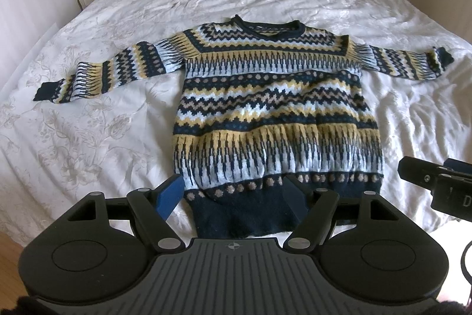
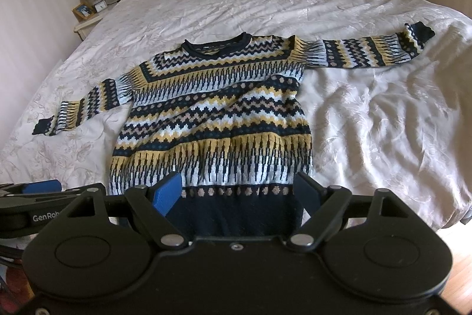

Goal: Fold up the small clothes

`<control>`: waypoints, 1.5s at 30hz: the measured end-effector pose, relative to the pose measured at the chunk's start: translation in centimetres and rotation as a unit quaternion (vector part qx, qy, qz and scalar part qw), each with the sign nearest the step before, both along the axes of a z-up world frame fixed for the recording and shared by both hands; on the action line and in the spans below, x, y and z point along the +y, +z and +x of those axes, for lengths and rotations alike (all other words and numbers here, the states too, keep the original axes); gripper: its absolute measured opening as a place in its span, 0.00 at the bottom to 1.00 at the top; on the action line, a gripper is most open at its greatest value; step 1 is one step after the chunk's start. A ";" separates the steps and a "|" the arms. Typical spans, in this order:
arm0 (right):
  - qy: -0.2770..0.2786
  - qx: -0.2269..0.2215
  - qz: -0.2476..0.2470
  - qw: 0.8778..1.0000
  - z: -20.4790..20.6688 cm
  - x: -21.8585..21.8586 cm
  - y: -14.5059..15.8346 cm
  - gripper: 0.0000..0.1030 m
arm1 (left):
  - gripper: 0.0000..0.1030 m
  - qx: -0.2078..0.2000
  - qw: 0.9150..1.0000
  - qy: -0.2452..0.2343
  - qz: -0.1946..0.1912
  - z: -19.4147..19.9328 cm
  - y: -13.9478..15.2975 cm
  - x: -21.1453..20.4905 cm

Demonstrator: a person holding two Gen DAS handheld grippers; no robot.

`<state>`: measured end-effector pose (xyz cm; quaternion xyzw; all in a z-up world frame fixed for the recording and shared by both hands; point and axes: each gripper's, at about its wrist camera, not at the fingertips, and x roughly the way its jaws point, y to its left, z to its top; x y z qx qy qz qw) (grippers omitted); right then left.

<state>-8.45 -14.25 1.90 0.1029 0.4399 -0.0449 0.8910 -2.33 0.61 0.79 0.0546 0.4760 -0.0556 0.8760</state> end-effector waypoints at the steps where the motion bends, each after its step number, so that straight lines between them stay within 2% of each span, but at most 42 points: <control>1: 0.000 0.000 0.000 1.000 0.0 0.0 0.0 0.81 | 0.71 0.000 1.000 0.000 0.000 0.0 -0.1 -0.1; 18: -0.003 0.003 0.004 1.000 0.8 -0.1 -0.1 0.82 | 0.71 0.013 1.000 -0.004 -0.003 1.2 -0.2 0.1; 30: -0.015 0.017 0.023 0.999 2.5 -1.7 -1.2 0.82 | 0.71 0.040 0.999 0.003 0.001 3.6 -1.1 -0.6; 35: -0.019 0.020 0.030 0.999 4.4 -3.6 -2.0 0.82 | 0.70 0.046 0.999 0.010 0.007 5.3 -1.5 -1.3; 39: -0.026 0.008 0.038 0.999 6.4 -6.2 -2.5 0.81 | 0.63 0.041 0.999 0.015 0.004 7.3 -1.5 -2.6; 45: -0.064 -0.007 0.004 0.998 10.6 -13.0 -2.9 0.81 | 0.58 0.032 0.999 0.019 -0.003 11.0 -1.5 -5.5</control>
